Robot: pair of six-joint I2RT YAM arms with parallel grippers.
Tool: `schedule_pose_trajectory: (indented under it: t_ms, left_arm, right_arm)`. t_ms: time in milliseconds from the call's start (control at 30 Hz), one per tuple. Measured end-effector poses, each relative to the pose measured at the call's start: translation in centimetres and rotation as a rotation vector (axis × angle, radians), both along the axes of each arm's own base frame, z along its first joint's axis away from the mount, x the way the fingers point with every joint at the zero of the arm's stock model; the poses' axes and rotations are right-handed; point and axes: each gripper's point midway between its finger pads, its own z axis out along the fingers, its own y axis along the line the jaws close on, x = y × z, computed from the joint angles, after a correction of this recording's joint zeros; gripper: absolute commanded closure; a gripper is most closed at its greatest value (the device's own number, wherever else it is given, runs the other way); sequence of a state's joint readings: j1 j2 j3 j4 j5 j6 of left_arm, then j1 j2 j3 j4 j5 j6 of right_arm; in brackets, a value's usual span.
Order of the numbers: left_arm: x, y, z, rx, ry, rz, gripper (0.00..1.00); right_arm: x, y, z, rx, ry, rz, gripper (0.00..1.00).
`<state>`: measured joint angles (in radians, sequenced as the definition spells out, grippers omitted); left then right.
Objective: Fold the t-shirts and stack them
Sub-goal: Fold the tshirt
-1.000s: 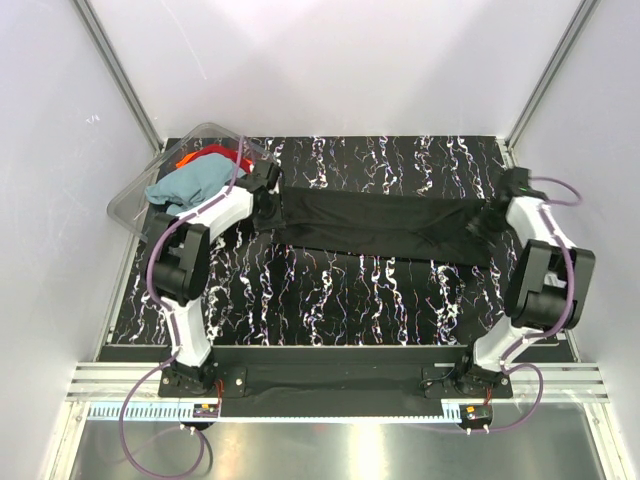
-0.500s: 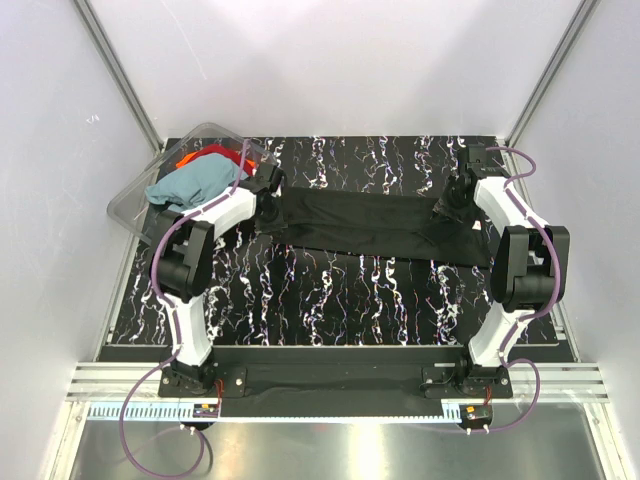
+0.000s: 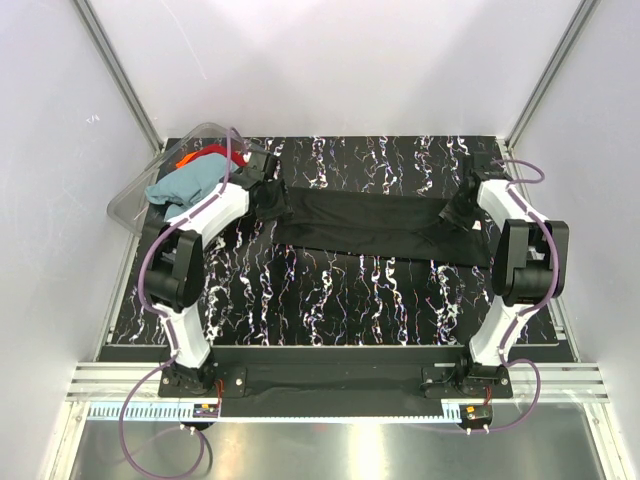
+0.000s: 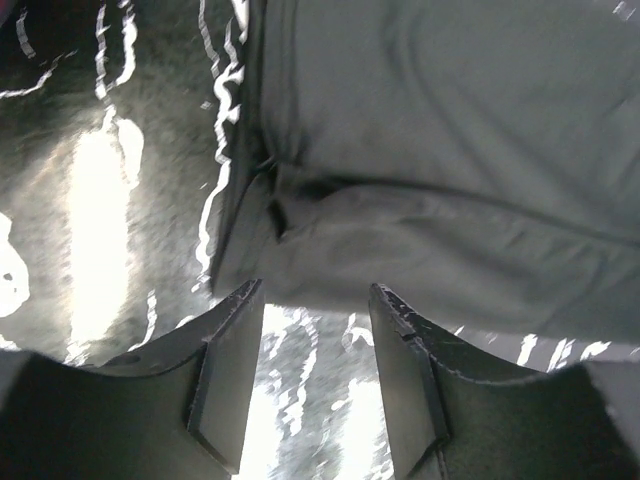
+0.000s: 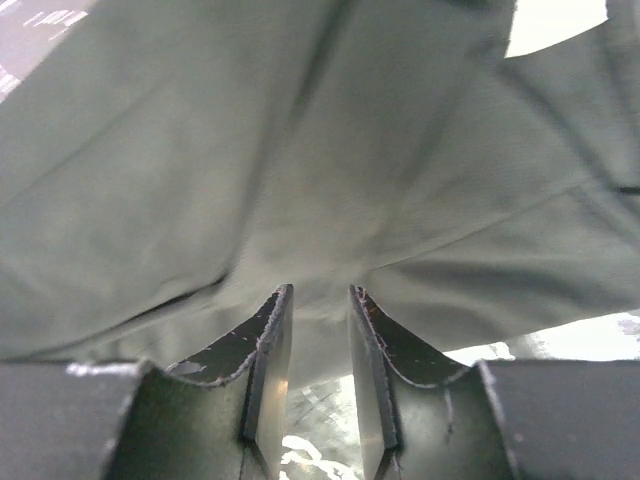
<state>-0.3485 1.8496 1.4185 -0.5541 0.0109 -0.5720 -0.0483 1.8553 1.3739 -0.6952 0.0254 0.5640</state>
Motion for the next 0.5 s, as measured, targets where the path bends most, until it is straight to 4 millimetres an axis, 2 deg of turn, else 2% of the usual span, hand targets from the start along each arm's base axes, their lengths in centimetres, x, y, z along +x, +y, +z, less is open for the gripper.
schedule_pose_trajectory:
  t_ms: [100,233,333,500]
  left_arm:
    - [1.0,-0.6,-0.6,-0.034,0.0,0.038,0.48]
    - [1.8,-1.2,-2.4,-0.061,0.032,0.087,0.48]
    - [1.8,-1.1,-3.6,-0.064,0.06,0.129,0.46]
    - [2.3,-0.8,-3.7,-0.069,0.054,0.184,0.47]
  right_arm:
    - [-0.6,-2.0,-0.6,0.002,0.017,-0.055,0.63]
    - [-0.3,-4.2,-0.6,0.001,-0.004,-0.108,0.63]
    - [-0.1,-4.4,-0.5,0.002,-0.013,-0.111,0.63]
    - [0.2,-4.3,-0.4,0.008,-0.024,-0.106,0.63]
